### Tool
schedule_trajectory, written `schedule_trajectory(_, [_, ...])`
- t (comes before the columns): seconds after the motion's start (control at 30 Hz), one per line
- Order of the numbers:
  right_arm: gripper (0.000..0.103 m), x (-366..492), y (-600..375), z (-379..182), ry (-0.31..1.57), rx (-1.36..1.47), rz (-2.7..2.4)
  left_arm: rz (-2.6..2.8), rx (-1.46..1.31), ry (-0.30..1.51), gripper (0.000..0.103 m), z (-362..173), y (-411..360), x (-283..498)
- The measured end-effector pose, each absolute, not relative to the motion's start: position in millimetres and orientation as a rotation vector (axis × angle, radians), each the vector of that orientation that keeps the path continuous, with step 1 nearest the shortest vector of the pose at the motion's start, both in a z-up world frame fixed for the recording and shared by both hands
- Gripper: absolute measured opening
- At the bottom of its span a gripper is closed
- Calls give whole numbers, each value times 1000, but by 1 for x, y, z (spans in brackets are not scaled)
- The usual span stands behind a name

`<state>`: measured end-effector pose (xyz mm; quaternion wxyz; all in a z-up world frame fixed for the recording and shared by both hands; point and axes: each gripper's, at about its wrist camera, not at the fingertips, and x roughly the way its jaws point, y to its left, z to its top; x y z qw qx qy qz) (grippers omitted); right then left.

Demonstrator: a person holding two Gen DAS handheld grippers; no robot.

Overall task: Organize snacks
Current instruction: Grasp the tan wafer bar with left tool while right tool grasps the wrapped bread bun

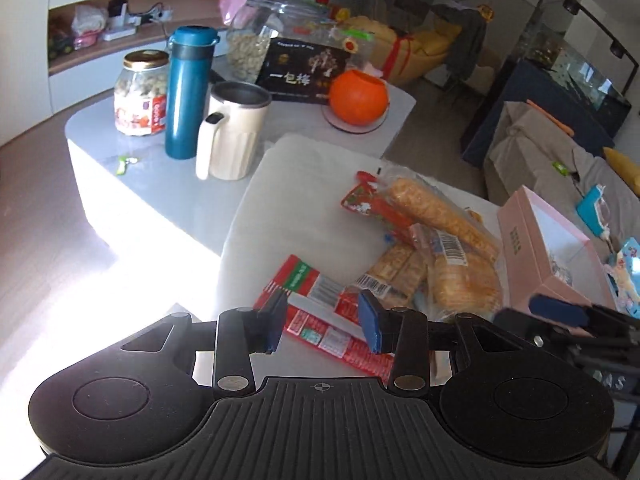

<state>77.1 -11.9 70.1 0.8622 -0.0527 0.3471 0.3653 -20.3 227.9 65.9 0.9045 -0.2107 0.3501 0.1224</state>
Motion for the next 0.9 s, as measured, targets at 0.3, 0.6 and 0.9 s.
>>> schedule_trajectory(0.3, [72,126,39,56,797,-149,753,273,-511,748,43,48,228,-31])
schedule_trajectory(0.6, [64,44,-64,47,742,-281,767,251,-501,760,44,27,217,3])
schedule_trajectory(0.9, [81,32,-142,34,718,-196,566,293,-342,675,44,39,184,26])
